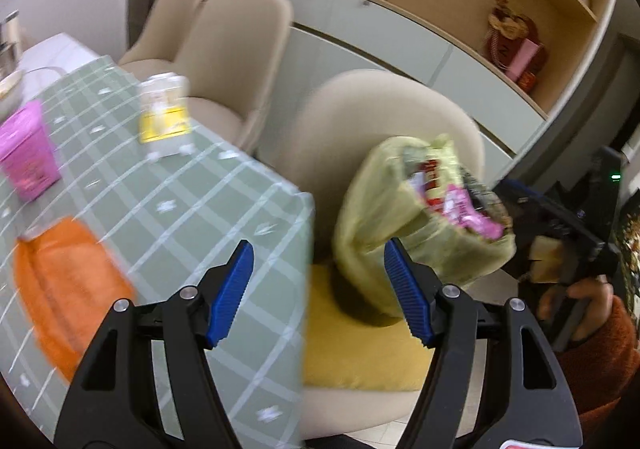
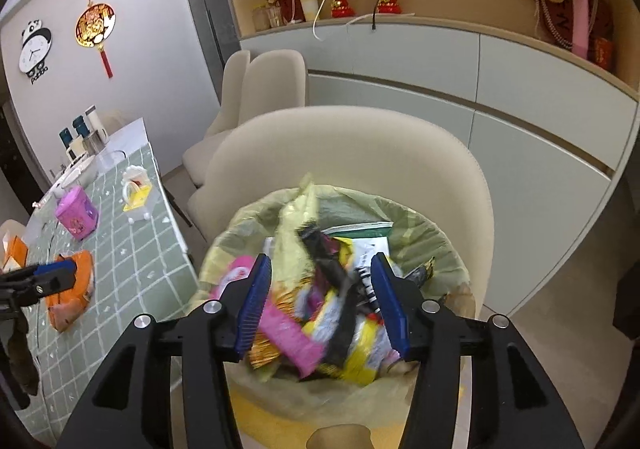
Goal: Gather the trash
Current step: 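Move both grippers back and grasp the orange bag with the right gripper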
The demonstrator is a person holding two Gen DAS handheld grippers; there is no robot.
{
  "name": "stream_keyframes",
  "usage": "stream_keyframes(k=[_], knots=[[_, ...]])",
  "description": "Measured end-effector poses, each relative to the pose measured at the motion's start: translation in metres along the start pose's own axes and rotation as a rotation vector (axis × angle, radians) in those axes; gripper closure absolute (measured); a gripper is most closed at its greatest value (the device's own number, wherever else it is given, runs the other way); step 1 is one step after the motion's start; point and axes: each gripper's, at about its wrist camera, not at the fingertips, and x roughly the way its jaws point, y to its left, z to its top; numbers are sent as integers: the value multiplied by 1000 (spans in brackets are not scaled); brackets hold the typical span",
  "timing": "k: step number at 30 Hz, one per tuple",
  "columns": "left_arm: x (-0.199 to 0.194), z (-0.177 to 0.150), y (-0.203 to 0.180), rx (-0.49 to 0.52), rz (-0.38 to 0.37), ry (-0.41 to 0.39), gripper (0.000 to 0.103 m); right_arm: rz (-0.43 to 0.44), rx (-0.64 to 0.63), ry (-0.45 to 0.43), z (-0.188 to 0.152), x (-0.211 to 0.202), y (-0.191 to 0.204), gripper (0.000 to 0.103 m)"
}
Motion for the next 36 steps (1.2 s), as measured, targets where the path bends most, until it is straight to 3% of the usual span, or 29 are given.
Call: stream_keyframes(k=[6, 13, 16, 21, 27, 29, 30, 31, 32, 33, 36], knots=[[-46, -35, 68, -43, 110, -39, 39, 22, -37, -42, -10, -31, 64, 46], [-106, -72, 165, -176, 188, -83, 39, 151, -106, 90, -41, -24, 180, 46], [-131, -91, 203, -229, 207, -92, 39, 222, -152, 152, -59, -8, 233, 46], [-161, -119, 234, -264, 220, -87, 39, 320, -173, 232, -81, 33, 308, 46], [-188, -148, 256, -303, 237, -68, 39, 264, -169, 241, -79, 88, 351, 46], [-194, -154, 259, -304, 240, -61, 39, 241, -166, 281, -80, 111, 355, 46], [-198, -157, 260, -301, 240, -58, 39, 253, -147, 307, -82, 117, 353, 48], [-199, -158, 261, -299, 239, -57, 39, 289, -116, 339, -84, 123, 352, 60], [-202, -160, 264, -295, 239, -55, 39, 309, -105, 361, -86, 126, 352, 79], [-202, -161, 266, -295, 240, -54, 39, 315, -110, 372, -88, 125, 354, 84], [-199, -161, 273, -312, 234, -49, 39, 340, -131, 319, -84, 106, 355, 89]])
